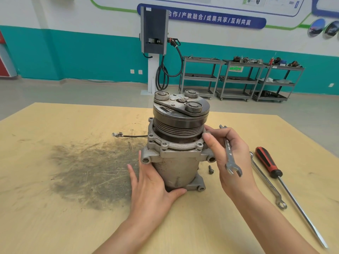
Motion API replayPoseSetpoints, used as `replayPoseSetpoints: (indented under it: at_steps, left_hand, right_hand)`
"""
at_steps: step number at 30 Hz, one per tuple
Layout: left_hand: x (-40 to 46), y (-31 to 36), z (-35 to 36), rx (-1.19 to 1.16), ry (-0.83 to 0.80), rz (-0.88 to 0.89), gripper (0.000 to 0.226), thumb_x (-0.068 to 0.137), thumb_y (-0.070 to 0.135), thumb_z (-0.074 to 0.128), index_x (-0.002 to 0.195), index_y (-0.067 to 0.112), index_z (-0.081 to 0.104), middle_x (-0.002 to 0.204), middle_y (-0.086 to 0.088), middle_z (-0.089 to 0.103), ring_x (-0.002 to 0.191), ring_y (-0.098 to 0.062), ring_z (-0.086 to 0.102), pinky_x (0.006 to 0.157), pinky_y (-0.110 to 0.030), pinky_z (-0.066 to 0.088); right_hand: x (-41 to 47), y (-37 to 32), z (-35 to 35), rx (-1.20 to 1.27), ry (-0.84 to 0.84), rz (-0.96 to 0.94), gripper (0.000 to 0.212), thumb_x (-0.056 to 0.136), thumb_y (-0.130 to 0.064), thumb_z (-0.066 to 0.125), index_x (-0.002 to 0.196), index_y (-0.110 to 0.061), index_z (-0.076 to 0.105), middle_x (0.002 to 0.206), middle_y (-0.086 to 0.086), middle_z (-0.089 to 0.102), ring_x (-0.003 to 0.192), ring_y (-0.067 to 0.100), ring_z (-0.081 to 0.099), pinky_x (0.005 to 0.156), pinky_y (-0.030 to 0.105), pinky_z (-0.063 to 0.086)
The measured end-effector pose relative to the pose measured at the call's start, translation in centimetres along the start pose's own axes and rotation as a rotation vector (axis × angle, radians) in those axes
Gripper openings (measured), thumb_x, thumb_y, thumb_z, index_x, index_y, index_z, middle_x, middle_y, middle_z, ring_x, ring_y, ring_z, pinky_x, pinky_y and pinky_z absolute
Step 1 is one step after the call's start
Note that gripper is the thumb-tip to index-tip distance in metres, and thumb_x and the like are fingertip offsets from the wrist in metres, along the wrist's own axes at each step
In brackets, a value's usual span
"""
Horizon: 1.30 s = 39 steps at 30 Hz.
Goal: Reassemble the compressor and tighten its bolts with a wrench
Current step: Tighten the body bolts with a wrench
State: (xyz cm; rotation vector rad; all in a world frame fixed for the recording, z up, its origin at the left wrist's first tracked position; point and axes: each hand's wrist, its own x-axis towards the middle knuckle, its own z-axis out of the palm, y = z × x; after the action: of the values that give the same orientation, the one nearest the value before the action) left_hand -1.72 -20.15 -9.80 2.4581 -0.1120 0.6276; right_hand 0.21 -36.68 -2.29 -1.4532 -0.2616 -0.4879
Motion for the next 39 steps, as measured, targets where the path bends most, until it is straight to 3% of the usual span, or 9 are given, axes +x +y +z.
replayPoseSetpoints:
  at_steps: [4,7,11,15,20,23,28,34,39]
  left_hand:
    - [-0.03,-0.04,0.08,0.007,-0.001,-0.008,0.12,0.062,0.073,0.068,0.14,-0.001,0.016,0.145,-0.013,0.034,0.147,-0.026,0.02,0.105,-0.024,-0.035]
    - [-0.05,-0.05,0.09,0.006,0.002,-0.001,0.119,0.062,0.073,0.069,0.14,0.001,0.015,0.146,-0.013,0.034,0.147,-0.025,0.019,0.105,-0.024,-0.035]
    - [-0.03,-0.05,0.06,0.0,0.004,0.001,0.121,0.061,0.073,0.069,0.142,0.002,0.013,0.148,-0.012,0.033,0.148,-0.025,0.019,0.105,-0.023,-0.035]
    - [-0.06,-0.08,0.08,0.011,0.003,-0.004,0.121,0.061,0.074,0.068,0.142,0.001,0.014,0.146,-0.012,0.035,0.147,-0.026,0.022,0.105,-0.024,-0.035]
    - [-0.01,-0.06,0.06,-0.002,0.002,0.001,0.12,0.061,0.074,0.068,0.141,0.004,0.012,0.148,-0.011,0.033,0.148,-0.024,0.019,0.106,-0.024,-0.034]
    - [0.01,-0.05,0.03,-0.004,0.005,-0.001,0.123,0.061,0.074,0.068,0.143,0.001,0.012,0.149,-0.011,0.033,0.148,-0.024,0.019,0.106,-0.023,-0.034]
    - [0.0,-0.04,0.08,-0.011,0.01,0.005,0.122,0.061,0.073,0.07,0.142,0.004,0.011,0.15,-0.01,0.032,0.149,-0.023,0.017,0.105,-0.023,-0.034]
    - [0.01,-0.07,0.11,0.008,0.008,0.012,0.12,0.061,0.075,0.067,0.141,0.008,0.007,0.149,-0.011,0.032,0.148,-0.024,0.018,0.105,-0.024,-0.035]
    - [-0.01,-0.16,0.16,-0.007,0.008,-0.002,0.122,0.06,0.072,0.07,0.141,0.001,0.013,0.147,-0.011,0.035,0.147,-0.024,0.021,0.107,-0.024,-0.033]
  right_hand:
    - [-0.28,0.29,-0.11,-0.069,-0.023,-0.06,0.018,0.092,-0.026,0.06,0.107,-0.02,0.07,0.105,-0.007,0.074,0.104,0.011,0.067,0.086,0.02,0.052]
    - [-0.11,0.4,-0.08,-0.029,-0.018,-0.033,0.014,0.088,-0.025,0.064,0.098,-0.018,0.07,0.109,-0.005,0.073,0.107,0.013,0.067,0.089,0.023,0.052]
    - [-0.02,0.46,-0.05,-0.002,-0.004,-0.024,0.004,0.083,-0.029,0.071,0.086,-0.027,0.069,0.106,-0.005,0.074,0.106,0.01,0.067,0.084,0.017,0.051]
    - [-0.31,0.79,-0.15,-0.051,-0.018,-0.046,0.015,0.091,-0.03,0.062,0.103,-0.028,0.071,0.106,-0.001,0.073,0.104,0.017,0.067,0.089,0.033,0.051]
    - [0.05,0.73,-0.13,0.044,-0.019,0.018,0.008,0.084,-0.027,0.07,0.091,-0.027,0.072,0.113,0.002,0.072,0.113,0.02,0.065,0.098,0.041,0.049]
    - [0.14,0.71,-0.19,0.086,-0.02,0.046,0.007,0.08,-0.028,0.073,0.087,-0.029,0.072,0.113,0.003,0.072,0.113,0.02,0.065,0.098,0.039,0.048]
    - [-0.22,0.63,-0.06,0.047,-0.048,-0.01,0.016,0.088,-0.024,0.065,0.101,-0.027,0.074,0.107,0.003,0.074,0.106,0.02,0.068,0.091,0.029,0.052]
    - [0.0,0.49,0.16,0.071,-0.018,-0.006,0.004,0.082,-0.025,0.072,0.084,-0.028,0.07,0.107,0.002,0.073,0.108,0.015,0.066,0.087,0.019,0.051]
    - [-0.36,0.93,-0.17,0.03,-0.054,-0.039,0.016,0.091,-0.027,0.063,0.104,-0.028,0.072,0.109,0.004,0.072,0.108,0.023,0.066,0.094,0.041,0.051]
